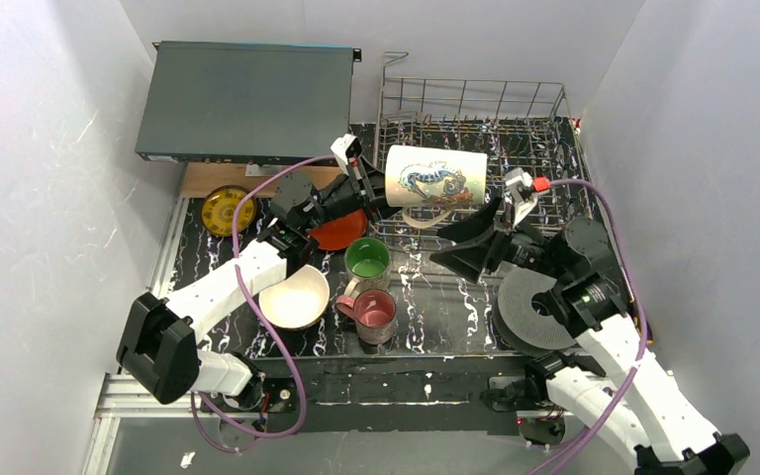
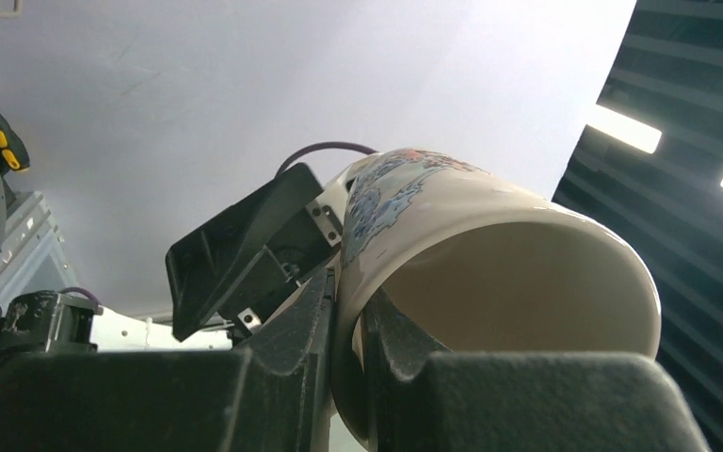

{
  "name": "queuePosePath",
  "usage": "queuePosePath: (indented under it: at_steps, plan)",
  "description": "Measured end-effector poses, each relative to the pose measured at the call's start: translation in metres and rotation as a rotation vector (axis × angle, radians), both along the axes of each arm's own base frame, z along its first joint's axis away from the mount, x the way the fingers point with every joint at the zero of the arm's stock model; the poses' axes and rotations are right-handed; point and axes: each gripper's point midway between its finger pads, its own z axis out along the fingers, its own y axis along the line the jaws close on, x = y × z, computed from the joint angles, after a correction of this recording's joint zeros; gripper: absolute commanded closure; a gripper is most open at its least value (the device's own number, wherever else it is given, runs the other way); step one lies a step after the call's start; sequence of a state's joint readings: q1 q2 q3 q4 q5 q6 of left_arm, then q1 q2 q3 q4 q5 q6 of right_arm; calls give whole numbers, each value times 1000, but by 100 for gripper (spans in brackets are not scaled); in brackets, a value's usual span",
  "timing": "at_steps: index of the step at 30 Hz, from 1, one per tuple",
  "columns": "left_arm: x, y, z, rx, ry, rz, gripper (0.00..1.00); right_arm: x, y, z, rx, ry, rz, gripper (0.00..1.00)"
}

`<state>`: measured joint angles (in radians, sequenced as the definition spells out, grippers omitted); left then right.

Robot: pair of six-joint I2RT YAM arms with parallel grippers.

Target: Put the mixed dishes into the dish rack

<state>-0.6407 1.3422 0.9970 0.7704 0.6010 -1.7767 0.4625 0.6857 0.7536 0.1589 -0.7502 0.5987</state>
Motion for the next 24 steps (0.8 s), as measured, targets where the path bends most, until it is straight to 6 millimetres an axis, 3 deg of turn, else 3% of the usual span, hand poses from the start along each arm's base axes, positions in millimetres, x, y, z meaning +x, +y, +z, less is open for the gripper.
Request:
queuePosePath:
  at_steps: [7, 12, 16, 24]
  plan:
    - [1, 1, -7, -8, 47, -5, 100, 24, 21, 21, 60, -4, -55, 24]
    - [0, 1, -4, -20, 42, -6, 100, 39, 25, 34, 93, -9, -117, 42]
    - [3, 4, 1, -38, 45, 9, 100, 44, 28, 41, 118, 0, -142, 50]
    - [7, 5, 6, -65, 55, 24, 100, 51, 35, 50, 158, 2, -167, 51]
